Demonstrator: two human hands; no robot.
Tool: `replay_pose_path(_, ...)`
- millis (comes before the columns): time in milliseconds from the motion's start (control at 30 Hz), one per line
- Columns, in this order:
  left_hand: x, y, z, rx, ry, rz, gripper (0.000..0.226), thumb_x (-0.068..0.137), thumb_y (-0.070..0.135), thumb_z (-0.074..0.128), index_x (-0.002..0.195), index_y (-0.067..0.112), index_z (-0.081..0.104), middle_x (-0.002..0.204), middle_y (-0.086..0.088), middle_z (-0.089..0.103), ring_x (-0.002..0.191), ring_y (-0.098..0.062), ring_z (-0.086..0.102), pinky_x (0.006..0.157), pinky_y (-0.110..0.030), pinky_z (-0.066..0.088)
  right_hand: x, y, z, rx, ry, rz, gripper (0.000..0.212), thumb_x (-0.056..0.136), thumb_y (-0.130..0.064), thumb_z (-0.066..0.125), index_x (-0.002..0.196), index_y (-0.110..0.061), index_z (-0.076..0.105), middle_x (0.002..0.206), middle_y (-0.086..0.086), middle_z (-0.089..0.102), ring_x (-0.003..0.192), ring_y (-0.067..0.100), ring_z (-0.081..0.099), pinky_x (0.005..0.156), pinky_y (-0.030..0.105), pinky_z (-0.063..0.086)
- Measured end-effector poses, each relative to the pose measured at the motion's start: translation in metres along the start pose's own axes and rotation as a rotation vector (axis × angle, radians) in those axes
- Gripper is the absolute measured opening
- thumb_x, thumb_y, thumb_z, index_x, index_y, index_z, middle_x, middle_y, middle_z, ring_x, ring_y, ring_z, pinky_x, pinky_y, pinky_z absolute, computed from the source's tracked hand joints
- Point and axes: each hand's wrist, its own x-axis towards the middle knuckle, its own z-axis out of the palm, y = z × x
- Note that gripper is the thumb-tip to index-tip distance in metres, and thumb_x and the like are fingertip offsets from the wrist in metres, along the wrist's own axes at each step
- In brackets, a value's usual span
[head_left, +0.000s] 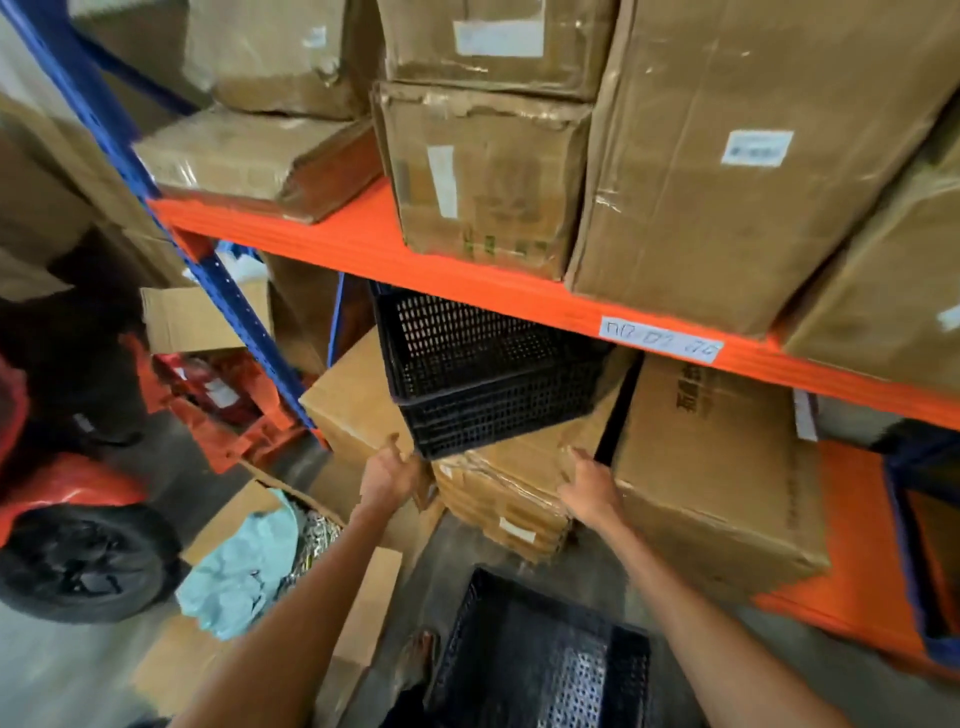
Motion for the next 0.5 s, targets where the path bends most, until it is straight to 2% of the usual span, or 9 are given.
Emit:
replay_pose_path(133,0.118,0.004,0.001,-0.059,0.046,-0.048,0.072,0.094,0.038,0.049,0.151,0.005,0.022,0.141,-0.026,0.049,0.128,-0.042,0.048,0.103,-0.043,0.04,0.11,-0.023,-0.007,0.129,0.147,0.207,0.064,0.099,-0.038,0.044,0.153,-0.007,0.026,0.147,0.018,0.046,0.131,0.033,0.048,0.102,0.035,0.042)
replay_pose_path(300,0.231,0.007,0.018,-0.154,0.073,-0.16,0.091,0.088,0.047,0.058,0.154,0.009,0.007,0.15,-0.02,0.039,0.133,-0.039,0.045,0.106,-0.045,0.039,0.225,-0.062,0.006,0.322,0.123,0.51,0.09,0.095,-0.061,0.039,0.154,-0.001,0.008,0.141,0.02,0.051,0.128,0.036,0.05,0.092,0.036,0.045)
replay_pose_path(367,0.257,0.008,0.026,-0.179,0.033,-0.172,0.092,0.088,0.041,0.062,0.154,0.011,0.005,0.154,-0.018,0.033,0.135,-0.037,0.043,0.108,-0.045,0.039,0.256,-0.081,0.021,0.431,0.128,0.637,0.095,0.095,-0.058,0.044,0.154,0.002,-0.001,0.141,0.02,0.052,0.128,0.035,0.051,0.092,0.036,0.046)
replay_pose_path(433,0.264,0.005,0.033,-0.203,-0.03,-0.101,0.084,0.088,0.023,0.063,0.153,0.008,0.012,0.151,-0.019,0.037,0.132,-0.038,0.045,0.106,-0.047,0.042,0.269,-0.092,0.038,0.552,0.168,0.737,0.092,0.098,-0.044,0.048,0.153,-0.002,-0.014,0.136,0.021,0.056,0.121,0.034,0.057,0.085,0.034,0.046)
replay_pose_path(500,0.268,-0.003,0.041,-0.152,-0.054,-0.018,0.081,0.086,0.01,0.059,0.153,0.005,0.013,0.152,-0.021,0.034,0.135,-0.039,0.041,0.11,-0.047,0.037,0.276,-0.101,0.051,0.672,0.255,0.805,0.089,0.099,-0.031,0.049,0.153,-0.009,-0.018,0.131,0.023,0.058,0.115,0.036,0.061,0.083,0.035,0.046)
